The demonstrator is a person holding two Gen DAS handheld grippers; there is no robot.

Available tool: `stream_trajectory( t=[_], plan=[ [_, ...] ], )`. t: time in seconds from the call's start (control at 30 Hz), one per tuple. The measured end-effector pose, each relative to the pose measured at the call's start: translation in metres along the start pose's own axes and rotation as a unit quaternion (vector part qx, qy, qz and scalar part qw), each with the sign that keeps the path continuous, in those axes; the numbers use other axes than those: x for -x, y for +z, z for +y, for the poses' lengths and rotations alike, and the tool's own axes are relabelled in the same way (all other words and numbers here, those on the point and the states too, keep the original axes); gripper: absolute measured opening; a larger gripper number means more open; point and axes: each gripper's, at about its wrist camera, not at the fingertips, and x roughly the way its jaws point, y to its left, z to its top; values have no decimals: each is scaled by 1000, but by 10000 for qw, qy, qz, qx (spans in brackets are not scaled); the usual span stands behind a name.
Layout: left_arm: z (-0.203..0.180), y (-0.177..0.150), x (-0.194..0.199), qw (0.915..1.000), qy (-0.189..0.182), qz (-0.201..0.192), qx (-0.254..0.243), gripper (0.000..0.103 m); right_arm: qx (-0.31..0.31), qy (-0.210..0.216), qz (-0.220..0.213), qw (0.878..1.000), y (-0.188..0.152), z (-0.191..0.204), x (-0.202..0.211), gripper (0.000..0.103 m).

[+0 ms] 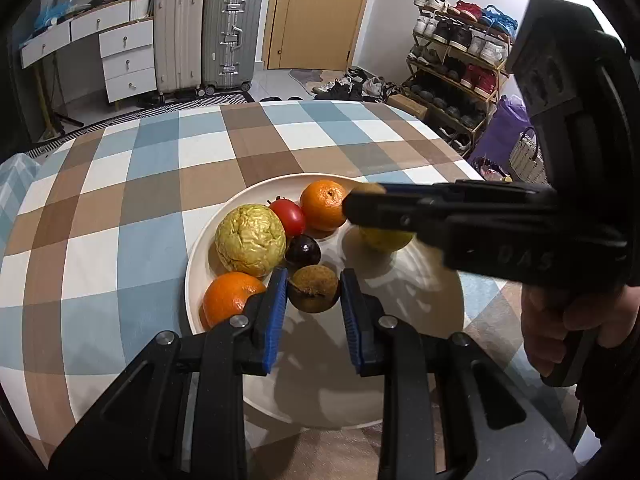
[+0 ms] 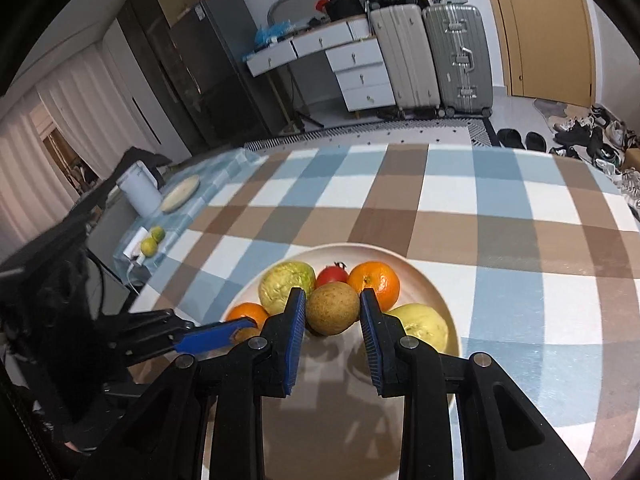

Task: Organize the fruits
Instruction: 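Carry both brown fruits onto the cream plate and open both tools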

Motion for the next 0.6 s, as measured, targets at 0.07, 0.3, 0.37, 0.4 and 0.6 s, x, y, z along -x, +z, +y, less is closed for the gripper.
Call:
stream_trajectory(
  t=[0.07,0.3,0.37,0.4,0.6],
  plan=[
    [0,0,-3,10000,-45,15,-2,24,8,-28,81,10000,-2,0,-6,28],
    [4,0,-11,9998,-135,54,111,24,63,-101,136,9998,-3,0,-13,28],
    [5,1,-10,9998,-114,23,139,24,69,-142,146,9998,-3,1,-15,28],
    [5,1,-10,9999,-61,33,141,24,78,-141,124,9998,-3,1,-15,29],
    [3,2,-1,9999,-39,-24,115,37,-99,8,-90,9999,-4,-1,-3,44]
  ],
)
